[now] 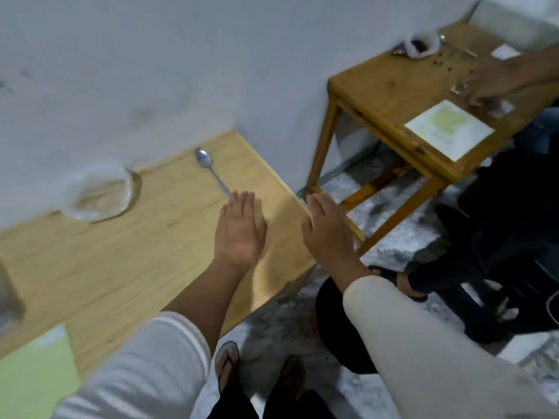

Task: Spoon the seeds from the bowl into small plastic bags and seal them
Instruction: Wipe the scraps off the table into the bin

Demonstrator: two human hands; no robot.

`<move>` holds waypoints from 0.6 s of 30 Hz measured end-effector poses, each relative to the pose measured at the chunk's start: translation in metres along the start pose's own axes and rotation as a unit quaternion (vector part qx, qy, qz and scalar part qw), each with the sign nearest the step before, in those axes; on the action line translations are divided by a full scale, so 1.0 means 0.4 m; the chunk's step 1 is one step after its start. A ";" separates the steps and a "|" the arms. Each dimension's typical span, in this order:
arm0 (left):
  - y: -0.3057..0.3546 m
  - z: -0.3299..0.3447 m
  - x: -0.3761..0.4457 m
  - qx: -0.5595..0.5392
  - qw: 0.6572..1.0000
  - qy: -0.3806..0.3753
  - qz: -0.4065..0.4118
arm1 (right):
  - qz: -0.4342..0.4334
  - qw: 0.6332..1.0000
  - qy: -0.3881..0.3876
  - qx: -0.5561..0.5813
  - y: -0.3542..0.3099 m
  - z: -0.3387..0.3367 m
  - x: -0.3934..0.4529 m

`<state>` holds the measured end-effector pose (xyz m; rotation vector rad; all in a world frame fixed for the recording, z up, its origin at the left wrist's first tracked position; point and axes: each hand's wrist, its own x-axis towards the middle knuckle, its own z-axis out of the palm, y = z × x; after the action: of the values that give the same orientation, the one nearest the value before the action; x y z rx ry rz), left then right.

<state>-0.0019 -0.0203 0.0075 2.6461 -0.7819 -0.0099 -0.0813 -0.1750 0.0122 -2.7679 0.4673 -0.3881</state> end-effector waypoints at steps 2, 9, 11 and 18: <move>-0.055 -0.052 -0.009 0.016 0.999 0.012 -0.035 | -0.047 0.999 -0.002 -0.007 -0.067 0.001 0.036; -0.289 -0.186 -0.106 0.025 0.987 0.071 -0.144 | -0.130 0.988 -0.012 0.080 -0.334 0.080 0.106; -0.362 -0.201 -0.142 0.038 0.981 0.062 -0.179 | -0.138 0.983 -0.026 0.116 -0.405 0.114 0.109; -0.532 -0.195 -0.242 0.015 0.966 0.061 -0.250 | -0.108 0.969 -0.141 0.169 -0.559 0.245 0.110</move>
<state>0.0364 0.2227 -0.0064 2.7679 -0.0611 0.0301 0.0504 0.0354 0.0079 -2.4874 0.0241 -0.1033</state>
